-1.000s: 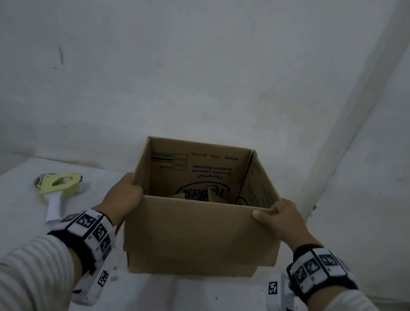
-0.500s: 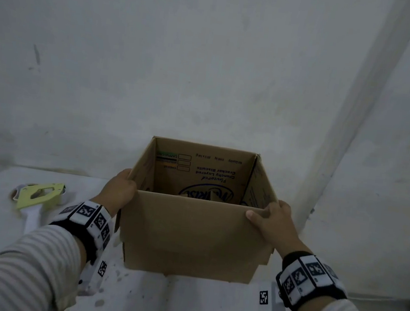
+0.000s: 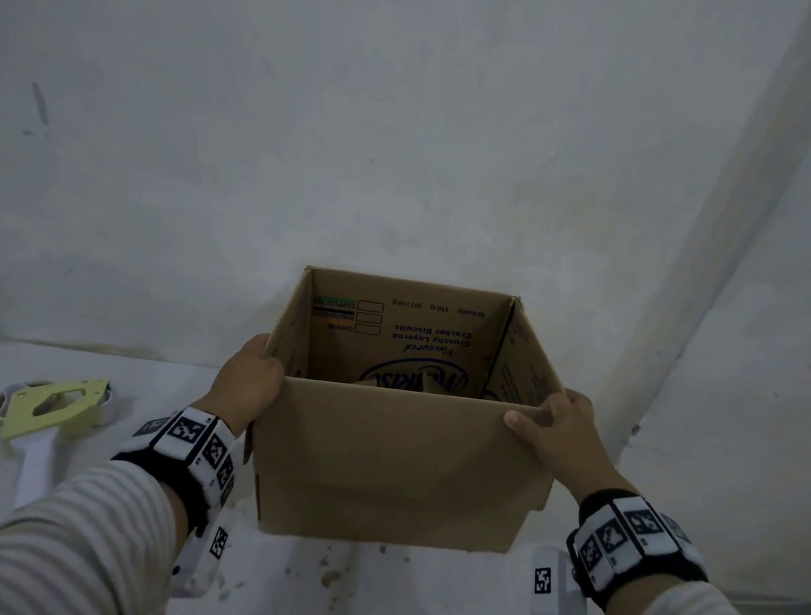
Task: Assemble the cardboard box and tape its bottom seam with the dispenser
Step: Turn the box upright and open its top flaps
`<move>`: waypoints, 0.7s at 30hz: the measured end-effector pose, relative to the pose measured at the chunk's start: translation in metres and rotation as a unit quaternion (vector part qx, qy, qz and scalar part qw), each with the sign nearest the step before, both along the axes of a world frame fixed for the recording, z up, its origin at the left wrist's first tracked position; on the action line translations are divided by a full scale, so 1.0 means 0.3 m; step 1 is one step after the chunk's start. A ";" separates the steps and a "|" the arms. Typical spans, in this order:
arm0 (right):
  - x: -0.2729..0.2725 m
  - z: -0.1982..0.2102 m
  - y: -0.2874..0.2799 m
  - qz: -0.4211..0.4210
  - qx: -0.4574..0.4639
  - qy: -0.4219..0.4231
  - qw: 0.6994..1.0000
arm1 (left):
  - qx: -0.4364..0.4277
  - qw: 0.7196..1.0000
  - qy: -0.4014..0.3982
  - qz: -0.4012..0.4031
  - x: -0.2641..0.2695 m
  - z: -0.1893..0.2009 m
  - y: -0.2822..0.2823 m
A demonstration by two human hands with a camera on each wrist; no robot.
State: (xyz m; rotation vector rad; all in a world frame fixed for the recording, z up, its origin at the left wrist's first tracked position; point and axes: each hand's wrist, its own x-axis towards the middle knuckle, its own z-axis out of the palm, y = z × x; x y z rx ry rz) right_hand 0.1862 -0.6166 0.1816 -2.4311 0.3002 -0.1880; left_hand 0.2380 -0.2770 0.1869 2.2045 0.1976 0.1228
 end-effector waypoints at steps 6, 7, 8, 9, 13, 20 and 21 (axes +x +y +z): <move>0.054 -0.002 0.000 0.002 0.002 -0.003 1.000 | 0.012 1.000 -0.006 0.000 0.055 0.005 -0.008; 0.063 -0.002 0.000 0.002 0.002 -0.002 1.000 | 0.015 1.000 -0.006 0.001 0.065 0.005 -0.008; 0.071 -0.002 0.000 0.001 0.003 -0.003 1.000 | 0.017 1.000 -0.006 0.002 0.073 0.005 -0.008; 0.078 -0.003 0.000 0.001 0.002 -0.004 1.000 | 0.018 1.000 -0.006 0.003 0.080 0.005 -0.008; 0.095 -0.008 0.001 -0.001 0.001 -0.009 1.000 | 0.028 1.000 -0.008 0.000 0.102 0.001 -0.004; 0.092 -0.004 0.001 0.000 -0.002 0.006 1.000 | 0.015 1.000 0.005 0.007 0.109 -0.002 -0.005; 0.088 0.000 0.001 -0.003 -0.004 0.017 1.000 | 0.010 1.000 0.012 0.005 0.106 0.002 -0.006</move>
